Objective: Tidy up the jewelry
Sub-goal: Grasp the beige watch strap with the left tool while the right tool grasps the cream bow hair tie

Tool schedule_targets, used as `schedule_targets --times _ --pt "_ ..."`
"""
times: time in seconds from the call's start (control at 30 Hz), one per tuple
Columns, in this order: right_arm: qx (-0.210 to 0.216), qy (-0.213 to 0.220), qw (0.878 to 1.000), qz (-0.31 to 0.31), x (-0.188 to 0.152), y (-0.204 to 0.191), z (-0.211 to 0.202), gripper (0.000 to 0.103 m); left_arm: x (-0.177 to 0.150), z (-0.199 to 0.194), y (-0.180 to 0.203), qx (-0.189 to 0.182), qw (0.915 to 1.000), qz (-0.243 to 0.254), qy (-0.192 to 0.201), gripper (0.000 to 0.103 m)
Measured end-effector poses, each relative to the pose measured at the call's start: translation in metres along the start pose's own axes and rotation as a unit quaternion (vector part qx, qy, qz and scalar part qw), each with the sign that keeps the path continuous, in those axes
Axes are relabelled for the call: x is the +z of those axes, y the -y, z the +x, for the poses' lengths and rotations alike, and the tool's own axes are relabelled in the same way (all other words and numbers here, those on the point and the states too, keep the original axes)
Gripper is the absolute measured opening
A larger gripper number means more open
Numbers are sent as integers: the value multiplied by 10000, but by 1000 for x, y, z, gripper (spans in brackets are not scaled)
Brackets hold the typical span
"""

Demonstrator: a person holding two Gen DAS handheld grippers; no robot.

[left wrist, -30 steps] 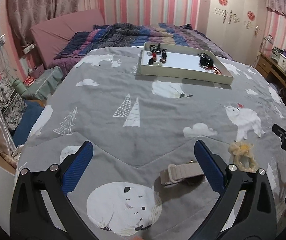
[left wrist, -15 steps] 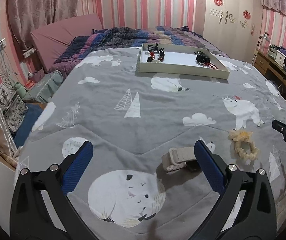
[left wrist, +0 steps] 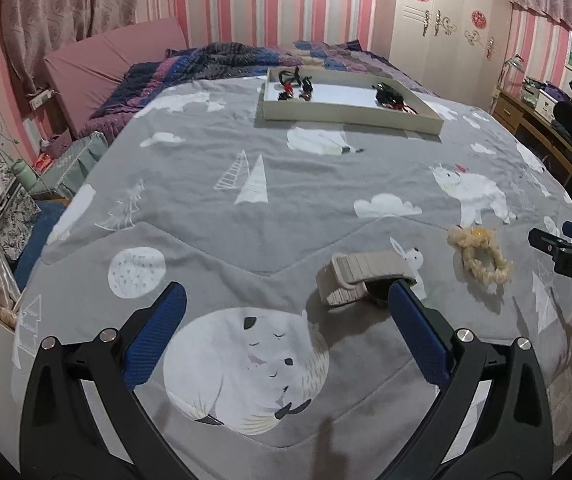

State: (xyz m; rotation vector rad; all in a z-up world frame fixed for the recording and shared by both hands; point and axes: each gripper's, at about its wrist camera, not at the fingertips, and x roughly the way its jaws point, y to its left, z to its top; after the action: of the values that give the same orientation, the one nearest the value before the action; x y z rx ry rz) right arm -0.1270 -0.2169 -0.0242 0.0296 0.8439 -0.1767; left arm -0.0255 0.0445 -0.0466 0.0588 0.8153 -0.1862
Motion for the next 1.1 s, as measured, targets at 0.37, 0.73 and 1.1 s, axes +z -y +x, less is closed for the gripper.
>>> schedule_targets --times 0.37,0.73,1.1 --pt "240 -296 9990 -242 -2 -18 10 84 3 23 21 -330 9985 396 -193 99" --pt "424 -531 9963 -535 1 -43 20 81 -1 51 11 -576 9956 344 -658 69" --pt "550 -780 9933 -646 1 -56 36 58 8 65 12 -736 9938 484 -672 47"
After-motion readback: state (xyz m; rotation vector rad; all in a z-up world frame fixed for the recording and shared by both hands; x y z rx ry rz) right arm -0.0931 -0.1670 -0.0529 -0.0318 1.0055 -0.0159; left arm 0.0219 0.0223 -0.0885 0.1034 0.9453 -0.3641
